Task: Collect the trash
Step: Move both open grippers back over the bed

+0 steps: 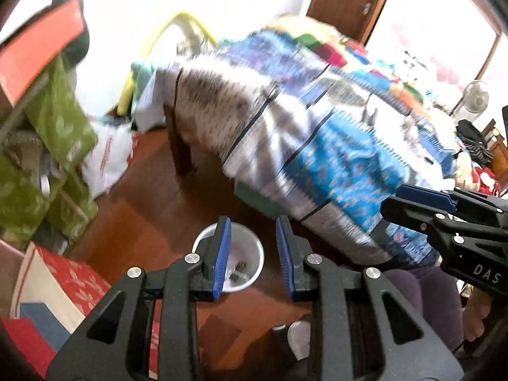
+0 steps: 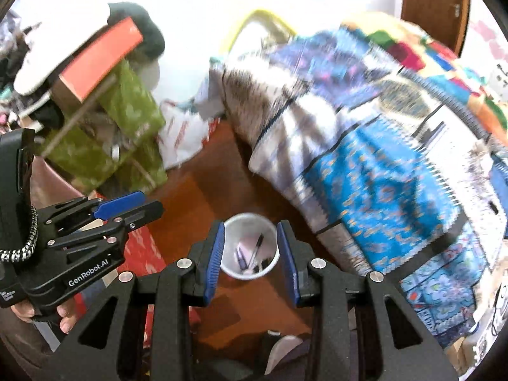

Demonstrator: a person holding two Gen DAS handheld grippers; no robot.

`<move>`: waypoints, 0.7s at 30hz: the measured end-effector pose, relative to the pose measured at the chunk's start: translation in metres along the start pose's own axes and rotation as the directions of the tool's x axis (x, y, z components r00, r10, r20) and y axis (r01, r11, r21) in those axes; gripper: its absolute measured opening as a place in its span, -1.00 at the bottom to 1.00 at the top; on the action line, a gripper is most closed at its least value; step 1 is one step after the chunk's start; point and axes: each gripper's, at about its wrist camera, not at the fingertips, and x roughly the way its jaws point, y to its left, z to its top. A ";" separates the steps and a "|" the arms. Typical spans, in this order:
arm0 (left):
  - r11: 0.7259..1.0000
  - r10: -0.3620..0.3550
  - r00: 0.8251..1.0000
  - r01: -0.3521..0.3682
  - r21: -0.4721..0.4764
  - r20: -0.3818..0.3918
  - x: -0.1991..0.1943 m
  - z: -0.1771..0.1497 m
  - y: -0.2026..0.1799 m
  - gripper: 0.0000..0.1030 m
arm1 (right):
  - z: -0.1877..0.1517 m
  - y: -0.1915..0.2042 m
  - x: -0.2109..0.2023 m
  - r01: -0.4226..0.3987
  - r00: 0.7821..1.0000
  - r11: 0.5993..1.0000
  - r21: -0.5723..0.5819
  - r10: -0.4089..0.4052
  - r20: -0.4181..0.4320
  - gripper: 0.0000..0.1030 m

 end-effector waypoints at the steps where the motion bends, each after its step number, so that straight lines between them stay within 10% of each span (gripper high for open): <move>1: 1.000 -0.008 1.000 0.008 0.012 0.022 -0.008 0.003 -0.007 -0.45 | 0.000 -0.004 -0.014 0.000 1.000 1.000 0.008 0.000 0.030 -0.39; 10: 0.990 -0.078 0.979 0.053 0.134 0.188 -0.073 0.027 -0.083 -0.42 | -0.006 -0.042 -0.106 0.029 0.972 0.997 0.068 -0.044 0.229 -0.39; 21: 0.955 -0.177 0.945 0.097 0.282 0.274 -0.101 0.043 -0.191 0.14 | -0.028 -0.109 -0.190 0.102 0.914 0.982 0.158 -0.155 0.375 -0.17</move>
